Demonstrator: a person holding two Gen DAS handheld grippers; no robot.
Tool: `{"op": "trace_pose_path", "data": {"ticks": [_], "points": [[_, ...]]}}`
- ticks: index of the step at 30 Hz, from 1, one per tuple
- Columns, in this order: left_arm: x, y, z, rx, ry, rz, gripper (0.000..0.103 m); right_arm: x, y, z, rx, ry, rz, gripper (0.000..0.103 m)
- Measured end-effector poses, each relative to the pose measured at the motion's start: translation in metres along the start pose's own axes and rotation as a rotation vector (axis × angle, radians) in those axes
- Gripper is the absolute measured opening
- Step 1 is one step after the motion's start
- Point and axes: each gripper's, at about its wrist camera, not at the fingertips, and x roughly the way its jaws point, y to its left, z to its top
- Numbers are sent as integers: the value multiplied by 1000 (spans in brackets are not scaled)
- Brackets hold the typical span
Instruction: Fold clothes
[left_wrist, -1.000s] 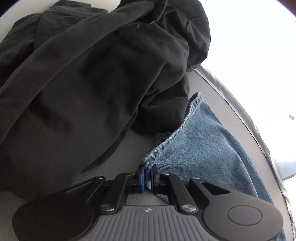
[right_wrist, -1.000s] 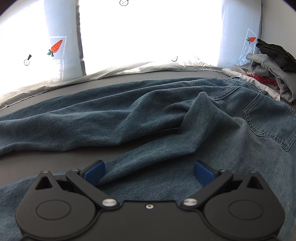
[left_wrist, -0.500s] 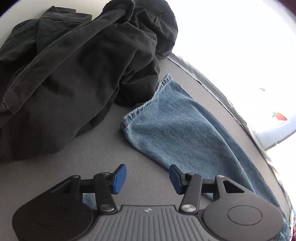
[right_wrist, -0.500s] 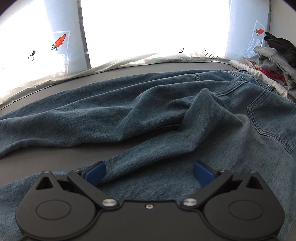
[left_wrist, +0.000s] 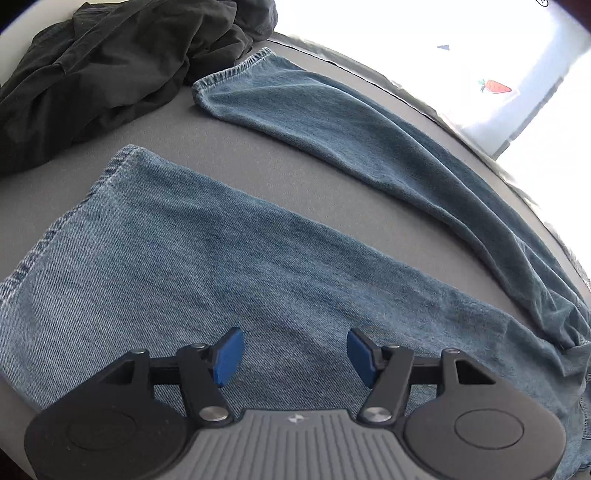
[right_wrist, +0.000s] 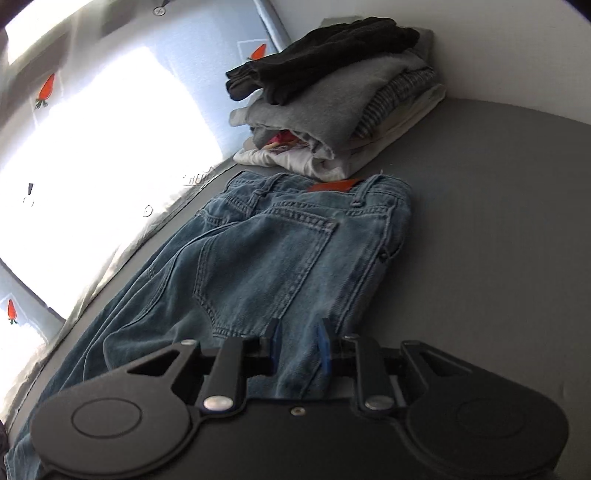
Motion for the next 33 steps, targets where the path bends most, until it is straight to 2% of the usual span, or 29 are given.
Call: {"op": "trace_pose_path", "data": {"ticks": [3, 6, 8, 10, 15, 16, 18, 20, 23, 26, 27, 28, 29, 30, 31, 33], "points": [[-2, 6, -10, -78, -16, -2, 64, 8, -35, 23, 108, 2, -3, 23], [-15, 21, -25, -233, -14, -42, 67, 20, -55, 39, 179, 13, 28, 26], [-24, 36, -33, -356, -15, -77, 68, 30, -66, 50, 232, 22, 50, 34], [-32, 54, -41, -482, -23, -96, 68, 38, -70, 54, 270, 32, 66, 48], [-60, 89, -58, -672, -72, -132, 68, 56, -70, 59, 270, 73, 37, 52], [-65, 93, -60, -686, -82, -113, 68, 59, -71, 59, 279, 77, 38, 53], [-74, 96, -59, -667, -103, -9, 74, 62, -75, 60, 319, 83, 42, 55], [-75, 100, -58, -625, -124, 77, 74, 63, -77, 62, 347, 82, 44, 58], [-64, 113, -56, -632, -132, 108, 75, 64, -77, 66, 356, 82, 35, 64], [-55, 117, -52, -653, -171, 110, 86, 68, -75, 70, 363, 83, 38, 70], [-53, 111, -50, -629, -199, 133, 78, 70, -74, 72, 358, 82, 34, 70], [-50, 106, -47, -593, -211, 165, 67, 72, -73, 74, 351, 82, 29, 58], [-46, 102, -43, -563, -205, 202, 35, 75, -71, 76, 332, 86, 36, 44], [-43, 102, -40, -553, -198, 217, 5, 79, -70, 79, 311, 99, 45, 18], [-44, 104, -38, -577, -207, 193, 4, 78, -68, 81, 294, 89, 51, 12], [-56, 109, -37, -652, -249, 131, 4, 68, -64, 88, 259, 52, 73, 9]]}}
